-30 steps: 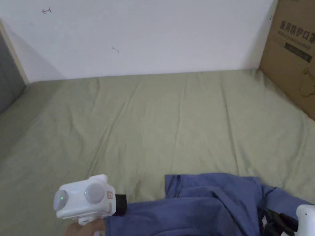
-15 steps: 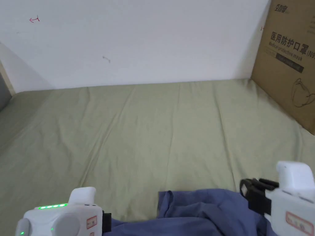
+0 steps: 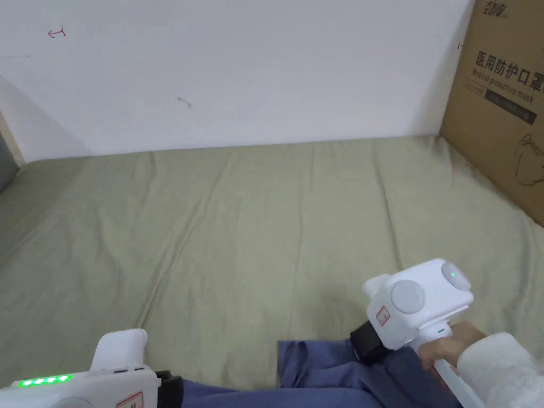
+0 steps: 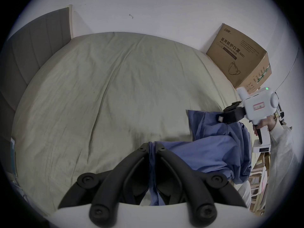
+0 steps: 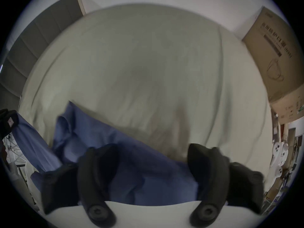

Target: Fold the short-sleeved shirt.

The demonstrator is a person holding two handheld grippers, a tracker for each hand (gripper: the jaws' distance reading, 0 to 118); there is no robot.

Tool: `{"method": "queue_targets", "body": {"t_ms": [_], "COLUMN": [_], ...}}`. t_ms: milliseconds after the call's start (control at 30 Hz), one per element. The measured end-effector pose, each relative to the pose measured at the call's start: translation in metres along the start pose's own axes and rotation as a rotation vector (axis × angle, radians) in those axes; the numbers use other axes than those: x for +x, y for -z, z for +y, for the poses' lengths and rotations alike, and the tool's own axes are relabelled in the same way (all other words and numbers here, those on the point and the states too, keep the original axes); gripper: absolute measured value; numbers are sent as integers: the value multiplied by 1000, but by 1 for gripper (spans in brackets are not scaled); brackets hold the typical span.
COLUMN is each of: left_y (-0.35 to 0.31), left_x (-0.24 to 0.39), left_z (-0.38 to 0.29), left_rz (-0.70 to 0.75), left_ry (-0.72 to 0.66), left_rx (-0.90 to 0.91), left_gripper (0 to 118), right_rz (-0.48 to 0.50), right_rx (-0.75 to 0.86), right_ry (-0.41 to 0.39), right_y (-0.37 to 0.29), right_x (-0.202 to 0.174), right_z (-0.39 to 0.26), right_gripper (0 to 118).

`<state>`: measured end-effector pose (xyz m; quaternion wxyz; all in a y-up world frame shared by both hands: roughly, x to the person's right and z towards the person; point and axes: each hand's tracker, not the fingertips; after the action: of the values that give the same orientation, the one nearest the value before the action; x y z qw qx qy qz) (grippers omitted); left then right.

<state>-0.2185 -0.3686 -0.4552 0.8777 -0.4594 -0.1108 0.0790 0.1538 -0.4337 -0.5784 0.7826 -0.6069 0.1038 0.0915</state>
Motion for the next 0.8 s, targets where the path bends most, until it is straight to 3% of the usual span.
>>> {"method": "queue_targets", "body": {"t_ms": [33, 100, 133, 167, 200, 233, 267, 333, 400, 500, 800], "left_y": [1, 3, 2, 2, 0, -3, -6, -14, -24, -50, -152], "left_x": [1, 1, 1, 1, 1, 0, -1, 0, 1, 5, 14], "left_z": [0, 0, 0, 1, 2, 3, 4, 8, 13, 24, 87], "left_rz": [-1, 9, 13, 14, 13, 8, 2, -2, 4, 29, 69], "left_ry": [0, 8, 12, 16, 13, 3, -7, -18, -5, 15, 75], "left_rx": [-3, -14, -14, -12, -11, -3, 4, 12, 26, 74, 297], "left_gripper": [5, 5, 5, 5, 5, 5, 5, 5, 5, 5, 5], "right_rz": [35, 23, 27, 28, 3, -33, -23, 93, 98, 22, -11], "right_rx": [-5, 37, 36, 42, 65, 101, 120, 176, 213, 271, 569], "right_ry": [6, 4, 13, 6, 0, 7, 57, 133, 162, 170, 362], "right_y": [4, -4, -9, -13, -19, -13, -21, -40, -64, -111, -283], "right_x": [1, -2, -3, -3, -4, 1, 5, 12, 22, 29, 93], "right_z": [-4, -10, -8, -6, -4, -1, 0, -1, -2, -7, -46], "right_gripper": [67, 65, 59, 45, 19, 4, 4, 4, 4, 4, 4]}}
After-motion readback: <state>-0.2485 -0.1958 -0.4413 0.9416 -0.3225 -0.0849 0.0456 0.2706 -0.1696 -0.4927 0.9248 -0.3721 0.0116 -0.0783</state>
